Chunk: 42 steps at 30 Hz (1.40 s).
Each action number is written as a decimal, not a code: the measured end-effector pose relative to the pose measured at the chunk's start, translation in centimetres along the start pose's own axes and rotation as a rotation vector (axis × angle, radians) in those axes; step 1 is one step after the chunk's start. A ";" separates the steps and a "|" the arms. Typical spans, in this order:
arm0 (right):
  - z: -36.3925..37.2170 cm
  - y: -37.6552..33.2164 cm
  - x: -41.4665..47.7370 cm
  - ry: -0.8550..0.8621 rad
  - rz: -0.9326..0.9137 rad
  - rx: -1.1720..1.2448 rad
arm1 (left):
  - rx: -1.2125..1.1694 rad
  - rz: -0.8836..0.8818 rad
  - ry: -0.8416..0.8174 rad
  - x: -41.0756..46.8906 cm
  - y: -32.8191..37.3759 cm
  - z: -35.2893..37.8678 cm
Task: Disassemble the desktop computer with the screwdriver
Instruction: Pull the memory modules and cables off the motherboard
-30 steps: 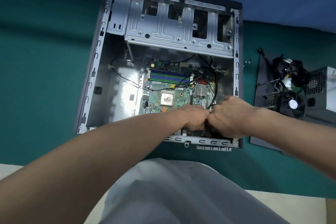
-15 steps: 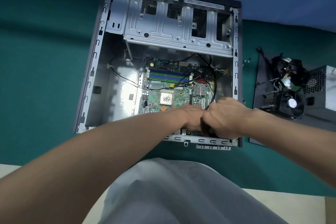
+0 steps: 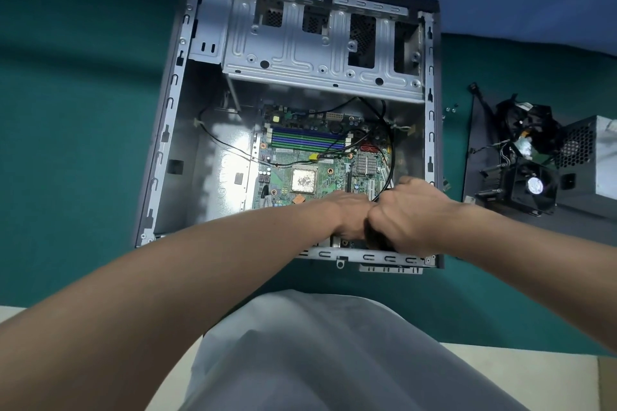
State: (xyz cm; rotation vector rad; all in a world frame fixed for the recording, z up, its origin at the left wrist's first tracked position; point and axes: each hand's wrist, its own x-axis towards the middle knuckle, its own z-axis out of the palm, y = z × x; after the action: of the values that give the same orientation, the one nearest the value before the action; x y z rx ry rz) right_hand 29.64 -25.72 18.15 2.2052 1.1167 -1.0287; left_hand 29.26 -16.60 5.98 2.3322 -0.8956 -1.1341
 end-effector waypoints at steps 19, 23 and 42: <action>0.3 0.5 0.2 -0.061 -0.026 -0.014 | 0.036 -0.010 -0.028 -0.4 0.4 -0.1; 0.5 0.6 0.1 -0.037 -0.007 -0.027 | 0.050 -0.025 -0.032 -0.4 0.5 -0.3; 0.8 0.7 0.5 -0.006 -0.005 0.043 | 0.111 0.000 -0.048 0.1 0.2 0.1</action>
State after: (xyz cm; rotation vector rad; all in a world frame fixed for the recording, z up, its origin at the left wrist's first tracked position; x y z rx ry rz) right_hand 30.04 -26.39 17.26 2.2323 1.1077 -1.0695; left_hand 29.12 -16.82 6.03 2.4021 -1.0002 -1.1723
